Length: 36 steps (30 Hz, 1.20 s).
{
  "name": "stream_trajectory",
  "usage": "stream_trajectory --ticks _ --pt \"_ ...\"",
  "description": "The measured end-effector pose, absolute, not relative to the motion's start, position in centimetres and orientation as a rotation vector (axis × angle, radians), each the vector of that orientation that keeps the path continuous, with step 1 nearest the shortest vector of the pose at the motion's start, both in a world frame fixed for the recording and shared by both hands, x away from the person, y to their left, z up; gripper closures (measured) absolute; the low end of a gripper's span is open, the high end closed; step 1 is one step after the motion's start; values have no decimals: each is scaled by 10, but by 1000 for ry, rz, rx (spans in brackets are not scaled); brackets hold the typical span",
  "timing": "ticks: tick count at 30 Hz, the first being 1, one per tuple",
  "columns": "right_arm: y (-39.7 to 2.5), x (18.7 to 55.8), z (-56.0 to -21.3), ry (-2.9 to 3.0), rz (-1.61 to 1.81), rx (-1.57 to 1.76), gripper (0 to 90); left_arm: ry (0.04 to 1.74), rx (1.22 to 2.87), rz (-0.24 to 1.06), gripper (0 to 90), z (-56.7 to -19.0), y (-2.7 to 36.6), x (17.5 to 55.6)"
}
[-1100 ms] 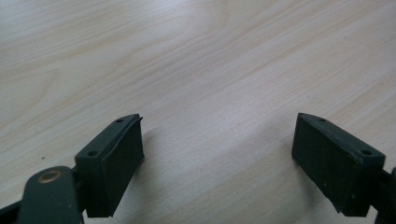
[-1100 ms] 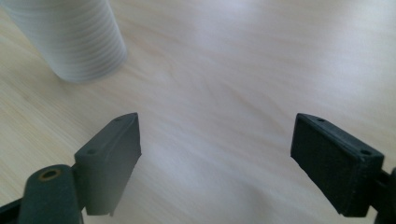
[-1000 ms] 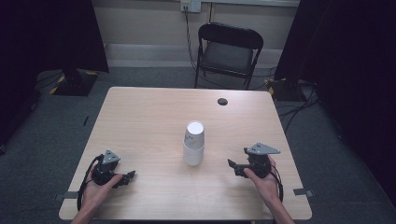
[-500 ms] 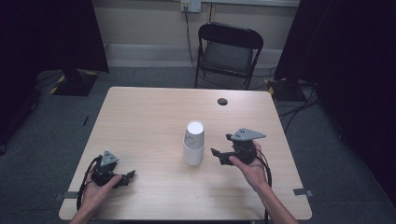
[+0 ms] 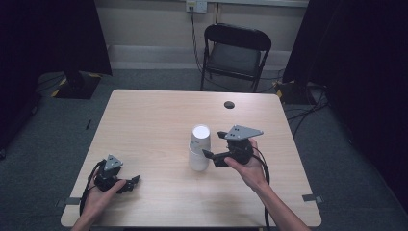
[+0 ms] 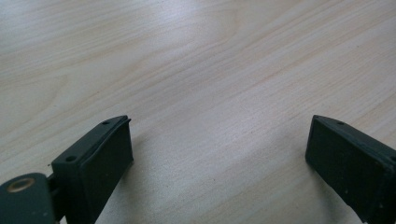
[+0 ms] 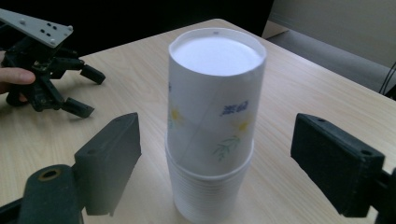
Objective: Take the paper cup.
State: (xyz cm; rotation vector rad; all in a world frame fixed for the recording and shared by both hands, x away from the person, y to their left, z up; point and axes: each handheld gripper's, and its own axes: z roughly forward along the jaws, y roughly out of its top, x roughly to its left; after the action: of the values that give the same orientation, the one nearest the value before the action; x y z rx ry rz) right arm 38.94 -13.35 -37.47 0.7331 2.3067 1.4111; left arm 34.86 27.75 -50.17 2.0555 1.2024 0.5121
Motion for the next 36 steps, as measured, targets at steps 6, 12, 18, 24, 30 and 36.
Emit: stream_trajectory --ticks 6,12,18,24,30,36 --pt "-131 383 -373 2269 1432 727 146 1202 2054 511 67 -502 277 349" --pt "-126 382 -376 2261 1450 731 145 1201 2061 513 65 -502 278 349" --pt "-113 390 -379 2266 1456 719 141 1201 2062 512 64 -502 278 349" --pt "-106 404 -383 2283 1458 740 142 1198 2065 512 62 -502 278 350" --pt "-102 418 -393 2293 1471 775 182 1195 2066 508 55 -502 278 350" --pt "-101 421 -397 2302 1471 777 217 1195 2066 508 55 -502 278 350"
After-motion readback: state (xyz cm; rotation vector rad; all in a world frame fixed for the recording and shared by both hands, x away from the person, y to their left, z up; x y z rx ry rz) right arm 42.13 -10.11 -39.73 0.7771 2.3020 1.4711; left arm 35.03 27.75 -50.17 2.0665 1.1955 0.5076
